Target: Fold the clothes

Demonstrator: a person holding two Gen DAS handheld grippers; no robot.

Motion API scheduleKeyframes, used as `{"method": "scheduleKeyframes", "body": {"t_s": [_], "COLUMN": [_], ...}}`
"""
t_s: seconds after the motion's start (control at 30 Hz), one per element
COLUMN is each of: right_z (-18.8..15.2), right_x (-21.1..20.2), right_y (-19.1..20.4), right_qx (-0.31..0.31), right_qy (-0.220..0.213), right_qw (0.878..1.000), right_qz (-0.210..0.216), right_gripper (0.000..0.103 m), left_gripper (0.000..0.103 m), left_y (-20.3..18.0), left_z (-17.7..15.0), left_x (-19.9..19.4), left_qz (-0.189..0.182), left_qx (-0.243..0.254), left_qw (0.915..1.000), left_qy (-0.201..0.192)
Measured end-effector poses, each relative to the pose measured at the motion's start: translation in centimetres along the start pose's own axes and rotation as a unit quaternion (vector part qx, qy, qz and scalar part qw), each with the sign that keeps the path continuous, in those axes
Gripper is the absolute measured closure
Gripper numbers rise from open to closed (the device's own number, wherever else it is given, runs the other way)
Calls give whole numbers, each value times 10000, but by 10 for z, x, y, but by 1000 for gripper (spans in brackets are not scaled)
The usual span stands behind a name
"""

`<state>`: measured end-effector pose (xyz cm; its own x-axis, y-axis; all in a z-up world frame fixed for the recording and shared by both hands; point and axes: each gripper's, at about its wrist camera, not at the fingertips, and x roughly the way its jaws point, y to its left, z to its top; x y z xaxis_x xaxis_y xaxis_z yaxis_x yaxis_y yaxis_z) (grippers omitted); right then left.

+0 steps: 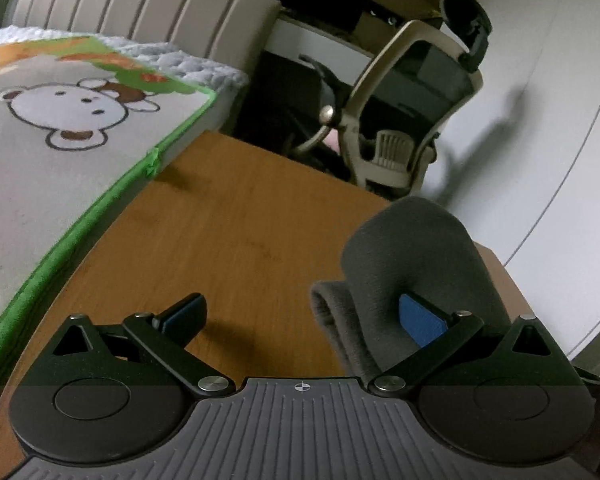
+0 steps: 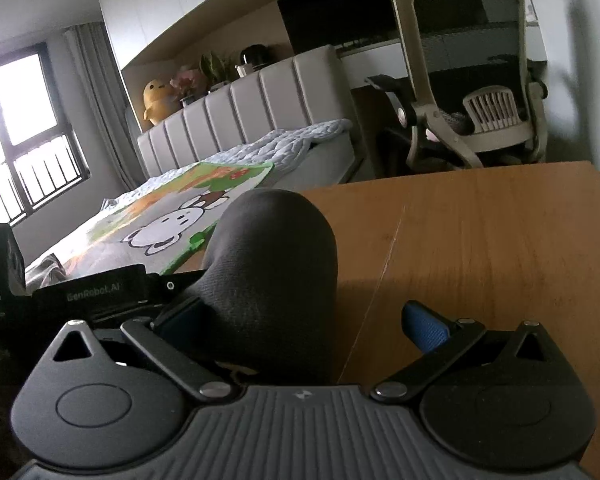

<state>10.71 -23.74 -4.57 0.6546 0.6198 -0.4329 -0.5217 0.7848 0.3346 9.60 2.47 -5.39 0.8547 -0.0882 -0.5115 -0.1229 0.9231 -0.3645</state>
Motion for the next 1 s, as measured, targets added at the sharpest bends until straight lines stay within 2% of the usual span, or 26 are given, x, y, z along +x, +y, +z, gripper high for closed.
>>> {"method": "scheduleKeyframes", "body": {"t_s": [0.27, 0.47, 0.8, 1.0], "right_z": [-1, -1, -4, -4], "right_x": [0, 1, 0, 1], "right_y": [-3, -12, 2, 0], "right_qx": [104, 415, 276, 324], "right_qy": [3, 38, -46, -46], "right_qw": [9999, 9988, 9996, 9995], "right_qz": [66, 253, -78, -51], "right_gripper": [0, 0, 0, 0], "left_gripper": [0, 0, 0, 0], "left_y": [6, 7, 9, 10], "left_z": [0, -1, -1, -2], "left_x": [0, -2, -2, -2], "left_qz": [-129, -155, -184, -208], "left_qx": [-153, -166, -211, -249], "left_qw": [9998, 9997, 9996, 9995], "left_qy": [45, 42, 28, 17]}}
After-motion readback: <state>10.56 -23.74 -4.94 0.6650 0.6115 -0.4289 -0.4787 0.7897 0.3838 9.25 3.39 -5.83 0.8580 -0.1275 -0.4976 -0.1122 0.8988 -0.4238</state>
